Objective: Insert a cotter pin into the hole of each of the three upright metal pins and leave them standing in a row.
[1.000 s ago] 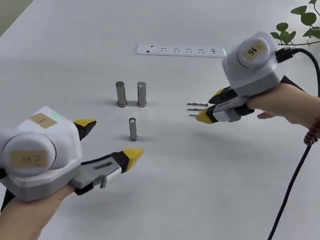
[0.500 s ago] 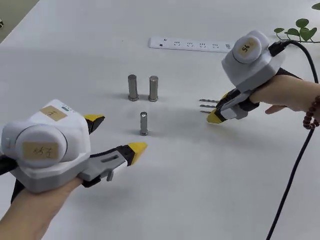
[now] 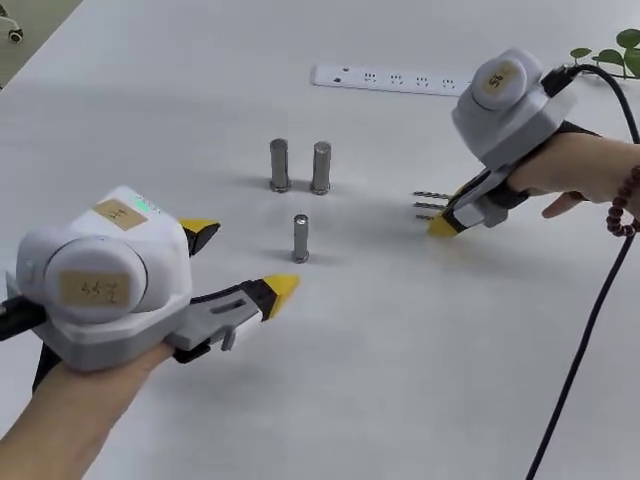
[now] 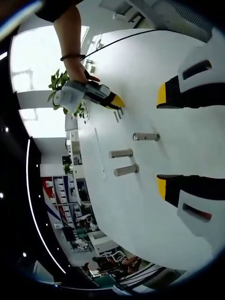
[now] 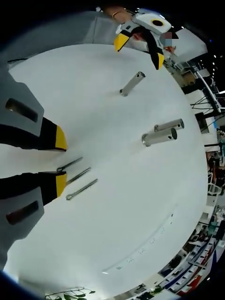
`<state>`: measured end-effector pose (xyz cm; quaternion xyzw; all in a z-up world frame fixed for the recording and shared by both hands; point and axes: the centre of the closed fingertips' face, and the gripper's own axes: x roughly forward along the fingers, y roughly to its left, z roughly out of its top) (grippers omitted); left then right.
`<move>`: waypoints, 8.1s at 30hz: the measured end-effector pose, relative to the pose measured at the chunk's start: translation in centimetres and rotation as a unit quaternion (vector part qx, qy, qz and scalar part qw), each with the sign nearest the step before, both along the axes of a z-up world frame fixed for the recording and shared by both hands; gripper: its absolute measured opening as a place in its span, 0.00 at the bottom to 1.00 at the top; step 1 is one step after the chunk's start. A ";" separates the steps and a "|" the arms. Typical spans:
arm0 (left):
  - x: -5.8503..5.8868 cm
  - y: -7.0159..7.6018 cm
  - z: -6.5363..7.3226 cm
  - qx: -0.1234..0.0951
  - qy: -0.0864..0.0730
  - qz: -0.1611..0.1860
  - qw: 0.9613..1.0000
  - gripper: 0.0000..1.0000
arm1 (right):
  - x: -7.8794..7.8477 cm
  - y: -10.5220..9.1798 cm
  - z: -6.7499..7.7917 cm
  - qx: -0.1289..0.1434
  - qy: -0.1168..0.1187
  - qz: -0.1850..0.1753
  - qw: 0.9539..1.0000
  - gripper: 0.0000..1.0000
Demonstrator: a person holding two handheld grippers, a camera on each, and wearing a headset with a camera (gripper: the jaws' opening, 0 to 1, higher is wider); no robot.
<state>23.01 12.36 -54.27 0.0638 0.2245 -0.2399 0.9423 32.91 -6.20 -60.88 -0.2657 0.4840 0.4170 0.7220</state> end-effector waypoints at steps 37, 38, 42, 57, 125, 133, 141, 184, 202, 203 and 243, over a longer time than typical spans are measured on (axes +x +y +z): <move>-1.0 0.5 1.1 0.000 0.006 0.004 1.000 0.50 | 0.7 -0.4 0.0 -0.060 -0.037 0.109 0.992 0.00; -1.1 0.5 1.1 0.000 0.006 0.004 1.000 0.50 | 0.6 -0.3 0.0 -0.057 -0.038 0.114 0.991 0.00; -1.3 0.3 1.1 -0.005 0.011 0.002 1.000 0.49 | 0.5 0.5 0.5 -0.037 -0.047 0.125 0.990 0.00; -1.6 -0.8 2.5 -0.034 0.008 -0.007 0.999 0.41 | -5.6 5.1 3.2 0.060 -0.069 0.155 0.984 0.00; -5.1 -6.3 2.7 -0.180 0.109 -0.062 0.976 0.00 | -15.5 12.0 8.1 0.136 -0.181 0.380 0.897 0.00; -5.1 -6.1 2.6 -0.214 0.131 -0.045 0.967 0.00 | -15.6 12.2 8.3 0.134 -0.192 0.389 0.891 0.00; -5.1 -6.0 2.6 -0.252 0.149 -0.029 0.956 0.00 | -15.6 12.4 8.4 0.137 -0.200 0.387 0.889 0.00; -6.5 -5.5 0.9 -0.046 0.053 -0.186 0.980 0.00 | -16.7 10.2 7.5 0.291 0.013 0.163 0.943 0.09; -8.6 -7.7 1.4 -0.049 0.041 -0.270 0.961 0.00 | -19.1 9.9 6.8 0.304 0.067 0.190 0.931 0.10; -8.6 -7.9 1.5 -0.051 0.040 -0.273 0.960 0.00 | -19.2 9.9 6.8 0.304 0.068 0.193 0.930 0.10; -8.6 -8.9 1.9 -0.079 0.042 -0.272 0.958 0.01 | -19.8 10.1 6.5 0.234 0.012 0.290 0.928 0.00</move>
